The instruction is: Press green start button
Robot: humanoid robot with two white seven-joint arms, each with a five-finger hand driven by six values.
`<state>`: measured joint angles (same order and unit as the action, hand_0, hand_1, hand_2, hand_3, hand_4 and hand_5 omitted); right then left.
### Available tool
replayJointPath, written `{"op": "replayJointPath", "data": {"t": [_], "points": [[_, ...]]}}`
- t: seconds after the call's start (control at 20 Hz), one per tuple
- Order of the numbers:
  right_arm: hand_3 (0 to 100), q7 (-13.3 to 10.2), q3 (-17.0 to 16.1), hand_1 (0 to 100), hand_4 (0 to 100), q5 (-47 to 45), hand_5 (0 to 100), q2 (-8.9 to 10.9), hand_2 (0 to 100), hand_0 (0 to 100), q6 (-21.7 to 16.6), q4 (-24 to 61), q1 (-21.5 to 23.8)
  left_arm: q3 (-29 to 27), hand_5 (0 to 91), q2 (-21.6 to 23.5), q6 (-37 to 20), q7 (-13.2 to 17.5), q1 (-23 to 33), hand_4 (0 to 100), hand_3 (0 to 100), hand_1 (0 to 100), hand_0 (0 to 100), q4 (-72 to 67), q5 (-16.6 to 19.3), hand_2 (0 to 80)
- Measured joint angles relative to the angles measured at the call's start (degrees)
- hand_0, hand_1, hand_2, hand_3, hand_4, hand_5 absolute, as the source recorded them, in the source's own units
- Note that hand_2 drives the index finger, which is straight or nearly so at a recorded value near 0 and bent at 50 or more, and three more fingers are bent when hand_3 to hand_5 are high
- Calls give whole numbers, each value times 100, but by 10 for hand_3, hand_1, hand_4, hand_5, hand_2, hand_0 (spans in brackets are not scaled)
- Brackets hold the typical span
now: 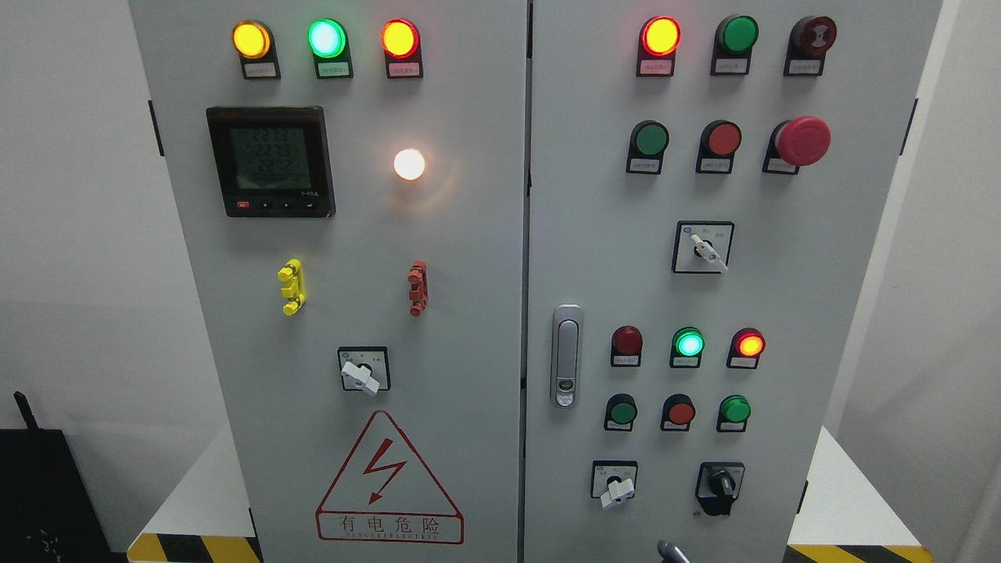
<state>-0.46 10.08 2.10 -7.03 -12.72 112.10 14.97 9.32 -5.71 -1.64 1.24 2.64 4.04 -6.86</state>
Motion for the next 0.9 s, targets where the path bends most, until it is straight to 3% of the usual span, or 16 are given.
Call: {"op": "replayJointPath", "data": {"t": [0.9], "points": [[0, 1, -25, 158, 0, 58, 0, 1, 0, 9, 1, -98, -162, 0, 0, 0, 0, 0, 0, 0, 0, 556, 120, 0, 0, 0]]}}
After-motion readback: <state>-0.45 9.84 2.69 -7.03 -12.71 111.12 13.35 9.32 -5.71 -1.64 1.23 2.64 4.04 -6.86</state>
